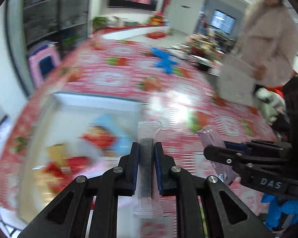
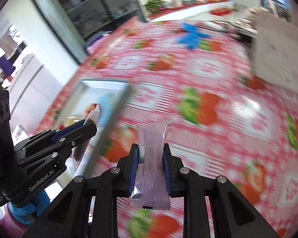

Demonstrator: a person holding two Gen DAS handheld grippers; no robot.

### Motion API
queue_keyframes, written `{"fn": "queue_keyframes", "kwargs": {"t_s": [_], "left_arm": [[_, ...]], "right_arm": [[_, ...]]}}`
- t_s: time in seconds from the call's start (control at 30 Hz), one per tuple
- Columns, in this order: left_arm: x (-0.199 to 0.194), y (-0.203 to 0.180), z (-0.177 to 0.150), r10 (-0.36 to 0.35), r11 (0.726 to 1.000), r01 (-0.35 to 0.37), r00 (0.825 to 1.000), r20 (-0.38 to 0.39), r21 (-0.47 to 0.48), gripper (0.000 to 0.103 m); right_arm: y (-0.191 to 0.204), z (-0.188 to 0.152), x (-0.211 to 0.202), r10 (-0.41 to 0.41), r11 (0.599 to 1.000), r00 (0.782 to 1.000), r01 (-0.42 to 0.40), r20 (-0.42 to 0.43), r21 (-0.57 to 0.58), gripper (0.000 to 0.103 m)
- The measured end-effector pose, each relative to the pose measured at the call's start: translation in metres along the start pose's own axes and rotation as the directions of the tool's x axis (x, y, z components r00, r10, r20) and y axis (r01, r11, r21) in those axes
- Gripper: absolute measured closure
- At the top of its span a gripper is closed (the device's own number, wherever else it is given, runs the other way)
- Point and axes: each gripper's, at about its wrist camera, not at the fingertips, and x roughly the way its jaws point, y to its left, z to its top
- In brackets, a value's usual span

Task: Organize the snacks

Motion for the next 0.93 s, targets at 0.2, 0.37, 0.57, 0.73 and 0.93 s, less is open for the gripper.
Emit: {"fn": "queue_keyframes", "kwargs": {"t_s": [0.2,0.37,0.57,0.73,0.93], "left_arm": [[0.002,0.059,-0.014,0.166,0.982,-0.17,0.985,-0.051,-0.083,0.057],[-0.004,0.08,-0.023,0.263,0.958,-0.263,0.965,-0.02,-0.118,0.012],[0.002,0.099,-0.026,0.247,0.953,-0.252,0.968,-0.047,-0.167,0.008],[0.005,0.107,-0.029,0.205,0.954,-0.218,0.975,-0.082,-0.206,0.006],[0.0,0.106,-0.038,0.256,0.946,-0.264,0.964,-0.067,-0.19,0.0]], "right_arm": [[0.074,0.034,0.05,0.103,0.99,0.993,-0.108,-0.061,-0.095,0.078],[0.121,0.05,0.089,0.078,0.974,0.986,-0.106,-0.145,-0.198,0.078],[0.137,0.051,0.101,-0.061,0.959,0.987,0.018,-0.146,-0.281,0.008],[0.132,0.054,0.102,-0.106,0.955,0.982,0.057,-0.157,-0.292,0.005],[0.128,0.05,0.098,-0.158,0.943,0.976,0.103,-0.153,-0.315,0.001]]}}
